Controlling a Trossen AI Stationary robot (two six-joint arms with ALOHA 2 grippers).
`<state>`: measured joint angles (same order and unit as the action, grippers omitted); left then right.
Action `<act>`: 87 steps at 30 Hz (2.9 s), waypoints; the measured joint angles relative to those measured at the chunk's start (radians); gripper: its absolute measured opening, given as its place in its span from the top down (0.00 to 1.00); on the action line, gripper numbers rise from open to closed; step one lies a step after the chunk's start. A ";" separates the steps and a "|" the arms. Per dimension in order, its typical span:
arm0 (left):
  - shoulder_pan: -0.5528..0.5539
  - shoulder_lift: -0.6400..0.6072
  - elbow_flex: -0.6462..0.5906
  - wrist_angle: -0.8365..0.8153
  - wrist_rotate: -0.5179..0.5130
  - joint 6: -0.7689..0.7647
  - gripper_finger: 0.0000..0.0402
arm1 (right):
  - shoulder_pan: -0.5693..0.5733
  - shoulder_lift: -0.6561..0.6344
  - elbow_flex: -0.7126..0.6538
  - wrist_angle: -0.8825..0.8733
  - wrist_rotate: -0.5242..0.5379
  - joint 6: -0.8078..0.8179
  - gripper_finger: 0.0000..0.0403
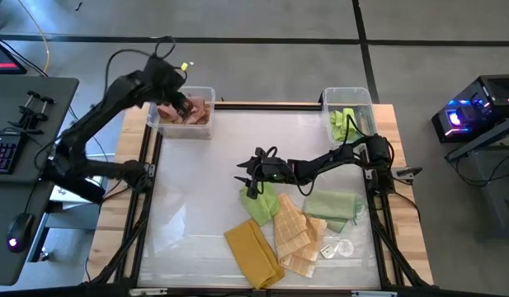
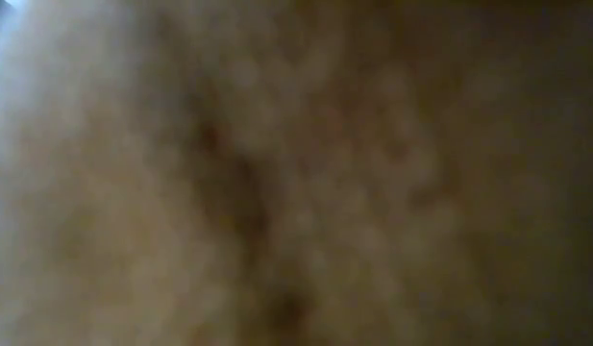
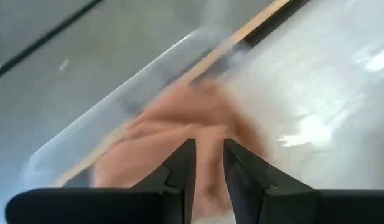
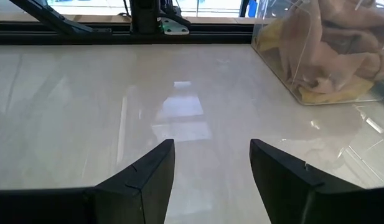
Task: Sort towels by color in basket
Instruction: Put the green microfiber cloth into the right transparent bin, then put the light green microfiber cloth into the right transparent bin
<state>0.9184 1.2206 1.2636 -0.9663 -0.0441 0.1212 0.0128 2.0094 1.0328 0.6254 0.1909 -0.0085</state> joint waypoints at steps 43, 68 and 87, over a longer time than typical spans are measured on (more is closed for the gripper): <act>-0.968 -0.236 -0.929 1.385 -0.028 -0.065 0.84 | 0.166 -0.036 0.006 -0.742 0.163 0.477 0.66; -0.992 -0.040 -0.928 1.470 -0.050 -0.094 0.84 | 0.080 -0.714 -0.002 -1.423 0.668 0.743 0.93; -0.992 0.063 -0.929 1.597 -0.048 -0.092 0.84 | -0.454 -0.910 -0.001 -1.794 0.712 0.705 0.59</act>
<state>-0.0738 1.2839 0.3350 0.6306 -0.0925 0.0290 -0.4412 1.0992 1.0317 -1.1690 0.9031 0.6964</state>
